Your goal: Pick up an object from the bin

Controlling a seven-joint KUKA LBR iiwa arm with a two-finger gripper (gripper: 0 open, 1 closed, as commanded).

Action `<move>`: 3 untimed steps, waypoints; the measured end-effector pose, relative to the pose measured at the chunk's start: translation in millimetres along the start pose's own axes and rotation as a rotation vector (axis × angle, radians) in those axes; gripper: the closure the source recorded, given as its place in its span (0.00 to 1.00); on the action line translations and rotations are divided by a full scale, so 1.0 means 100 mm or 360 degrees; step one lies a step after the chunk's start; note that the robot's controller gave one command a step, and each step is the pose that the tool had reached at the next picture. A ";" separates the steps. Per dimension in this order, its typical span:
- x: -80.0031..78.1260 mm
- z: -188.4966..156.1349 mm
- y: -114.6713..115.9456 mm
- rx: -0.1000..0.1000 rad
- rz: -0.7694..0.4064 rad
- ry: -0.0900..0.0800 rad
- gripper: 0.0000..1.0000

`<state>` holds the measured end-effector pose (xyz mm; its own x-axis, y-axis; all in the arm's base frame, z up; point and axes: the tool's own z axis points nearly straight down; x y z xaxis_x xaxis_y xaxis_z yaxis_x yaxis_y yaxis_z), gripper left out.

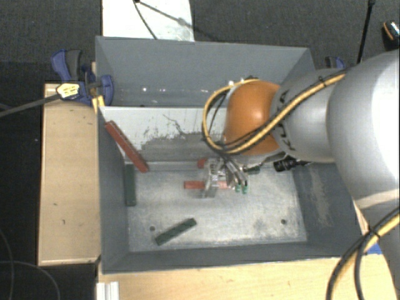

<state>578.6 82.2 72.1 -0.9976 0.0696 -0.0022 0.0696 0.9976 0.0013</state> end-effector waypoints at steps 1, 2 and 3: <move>-0.03 -1.43 0.06 -0.0001 -0.0263 -0.0014 1.00; -0.02 -1.38 0.06 0.0000 -0.0260 0.0000 0.00; -0.13 0.02 -0.55 0.0001 -0.0684 0.0009 0.00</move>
Offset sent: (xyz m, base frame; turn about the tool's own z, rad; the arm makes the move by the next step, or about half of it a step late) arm 0.0010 0.0050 0.1376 -0.1646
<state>588.2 26.1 70.3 -0.9358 -0.3525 0.0033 -0.3525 0.9358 0.0009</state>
